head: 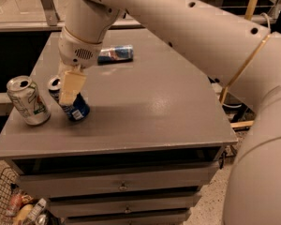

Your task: Move pepsi can near 7up can

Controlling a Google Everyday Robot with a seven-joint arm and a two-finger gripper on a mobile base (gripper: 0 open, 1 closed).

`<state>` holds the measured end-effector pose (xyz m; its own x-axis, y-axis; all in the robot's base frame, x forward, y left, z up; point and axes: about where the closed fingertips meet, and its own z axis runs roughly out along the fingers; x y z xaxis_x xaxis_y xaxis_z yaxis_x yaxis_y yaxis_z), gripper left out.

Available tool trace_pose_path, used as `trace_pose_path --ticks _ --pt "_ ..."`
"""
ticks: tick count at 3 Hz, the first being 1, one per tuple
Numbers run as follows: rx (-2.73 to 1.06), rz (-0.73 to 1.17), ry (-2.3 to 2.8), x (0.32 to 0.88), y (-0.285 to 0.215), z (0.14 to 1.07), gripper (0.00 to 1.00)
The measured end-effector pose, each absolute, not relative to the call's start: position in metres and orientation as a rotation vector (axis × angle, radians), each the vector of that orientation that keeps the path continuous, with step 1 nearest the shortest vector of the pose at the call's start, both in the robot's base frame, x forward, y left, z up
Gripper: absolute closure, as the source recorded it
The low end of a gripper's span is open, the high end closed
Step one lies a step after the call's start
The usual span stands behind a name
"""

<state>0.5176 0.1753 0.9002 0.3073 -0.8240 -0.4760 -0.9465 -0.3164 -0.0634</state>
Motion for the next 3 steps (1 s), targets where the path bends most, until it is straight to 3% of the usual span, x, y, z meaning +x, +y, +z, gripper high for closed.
trace_pose_path --ticks 3 --pt "-2.264 0.551 1.545 0.513 0.189 0.916 1.00"
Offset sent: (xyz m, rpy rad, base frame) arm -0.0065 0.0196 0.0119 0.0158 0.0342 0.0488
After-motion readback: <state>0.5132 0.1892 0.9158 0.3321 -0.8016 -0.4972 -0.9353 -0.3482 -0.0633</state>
